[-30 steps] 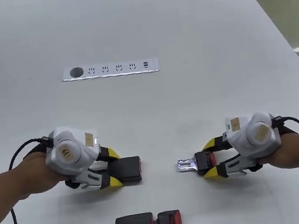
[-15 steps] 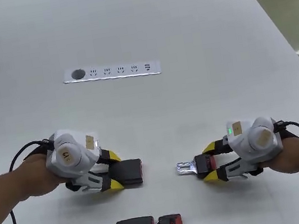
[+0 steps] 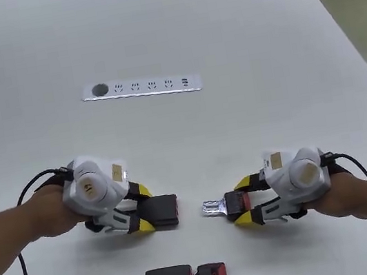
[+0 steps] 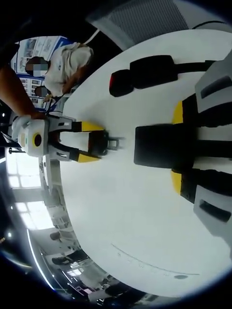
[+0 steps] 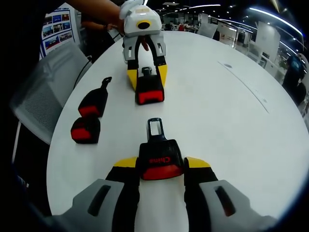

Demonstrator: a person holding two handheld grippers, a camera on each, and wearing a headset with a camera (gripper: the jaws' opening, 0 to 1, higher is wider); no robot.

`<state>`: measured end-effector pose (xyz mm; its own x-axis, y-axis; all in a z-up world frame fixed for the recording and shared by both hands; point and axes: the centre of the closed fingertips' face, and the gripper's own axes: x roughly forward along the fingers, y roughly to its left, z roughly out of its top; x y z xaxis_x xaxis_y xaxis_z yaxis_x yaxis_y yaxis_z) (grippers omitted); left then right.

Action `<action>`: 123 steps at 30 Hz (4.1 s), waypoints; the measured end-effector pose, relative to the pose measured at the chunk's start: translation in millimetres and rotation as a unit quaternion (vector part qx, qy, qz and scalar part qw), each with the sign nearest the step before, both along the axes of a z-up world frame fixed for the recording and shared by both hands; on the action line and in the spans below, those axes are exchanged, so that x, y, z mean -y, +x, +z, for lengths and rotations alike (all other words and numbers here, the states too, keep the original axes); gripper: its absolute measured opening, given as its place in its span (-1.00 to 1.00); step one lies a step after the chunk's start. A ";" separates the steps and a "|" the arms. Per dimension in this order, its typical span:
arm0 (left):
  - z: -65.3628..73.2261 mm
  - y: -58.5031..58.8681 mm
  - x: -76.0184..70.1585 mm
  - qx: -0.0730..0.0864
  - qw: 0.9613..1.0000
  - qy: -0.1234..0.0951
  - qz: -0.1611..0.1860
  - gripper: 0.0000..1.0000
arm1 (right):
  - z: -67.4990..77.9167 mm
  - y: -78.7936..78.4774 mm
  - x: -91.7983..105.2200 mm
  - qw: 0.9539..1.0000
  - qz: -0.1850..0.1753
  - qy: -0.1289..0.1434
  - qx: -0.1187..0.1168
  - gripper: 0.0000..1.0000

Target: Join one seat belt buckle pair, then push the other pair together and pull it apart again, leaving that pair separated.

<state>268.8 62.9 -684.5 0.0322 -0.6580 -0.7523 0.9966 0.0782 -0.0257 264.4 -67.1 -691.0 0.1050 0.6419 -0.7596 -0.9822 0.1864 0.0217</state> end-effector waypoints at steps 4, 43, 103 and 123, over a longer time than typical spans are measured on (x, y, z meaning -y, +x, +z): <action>-3.0 2.0 -2.1 0.000 1.000 -0.002 0.000 -0.33 | -0.2 -0.9 -11.0 1.000 0.003 0.005 0.001 -0.33; -1.2 -0.1 0.4 -0.005 1.000 0.006 -0.012 -0.34 | 1.0 2.2 -55.5 0.999 0.008 0.037 -0.010 -0.34; -1.1 -1.3 0.3 -0.009 1.000 0.014 -0.006 -0.33 | 0.4 3.8 -76.3 1.000 0.024 -0.002 0.001 -0.34; -5.5 0.8 -1.8 -0.008 1.000 0.023 -0.012 -0.33 | -0.1 3.6 -59.4 0.999 0.030 -0.018 0.001 -0.34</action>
